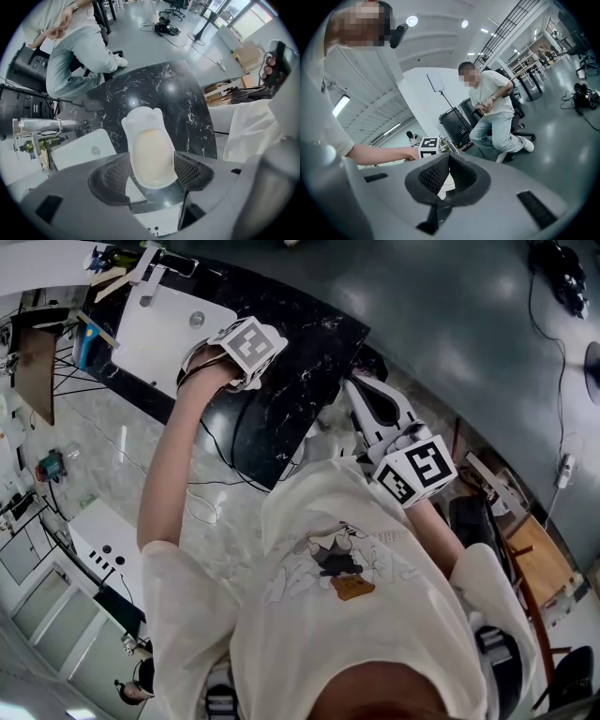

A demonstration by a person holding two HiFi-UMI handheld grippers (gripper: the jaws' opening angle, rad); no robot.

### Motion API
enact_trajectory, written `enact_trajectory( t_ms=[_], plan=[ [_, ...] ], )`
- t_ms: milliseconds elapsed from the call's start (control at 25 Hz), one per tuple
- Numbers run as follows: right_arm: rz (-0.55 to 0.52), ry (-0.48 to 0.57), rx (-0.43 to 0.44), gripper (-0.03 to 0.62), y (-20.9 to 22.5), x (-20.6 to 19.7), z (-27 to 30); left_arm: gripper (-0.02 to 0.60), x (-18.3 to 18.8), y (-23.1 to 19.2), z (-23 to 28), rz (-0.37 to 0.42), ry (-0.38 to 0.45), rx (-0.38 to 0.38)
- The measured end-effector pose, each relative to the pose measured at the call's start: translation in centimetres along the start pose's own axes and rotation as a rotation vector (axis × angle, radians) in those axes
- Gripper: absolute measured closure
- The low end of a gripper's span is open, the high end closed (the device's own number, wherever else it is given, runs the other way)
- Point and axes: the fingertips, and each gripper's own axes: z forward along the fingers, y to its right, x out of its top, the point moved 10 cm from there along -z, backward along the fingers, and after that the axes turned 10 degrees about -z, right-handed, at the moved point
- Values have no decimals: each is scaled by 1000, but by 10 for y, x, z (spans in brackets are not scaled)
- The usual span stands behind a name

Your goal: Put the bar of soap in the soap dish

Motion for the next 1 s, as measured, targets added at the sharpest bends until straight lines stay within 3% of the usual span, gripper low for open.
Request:
enact_trajectory(
  t_ms=[160, 480, 680, 1000],
  plan=[
    [-21, 2, 15, 588, -5, 2, 2, 285, -11, -3, -15, -55, 57, 14],
    [-55, -7, 64, 588, -24, 9, 8, 311, -55, 12, -38, -144, 201, -30],
    [-92, -10, 109, 588, -43, 12, 16, 374, -88, 30, -55, -181, 334, -36],
    [-139, -25, 186, 588, -85, 13, 30, 545, -149, 59, -76, -290, 598, -8]
  ],
)
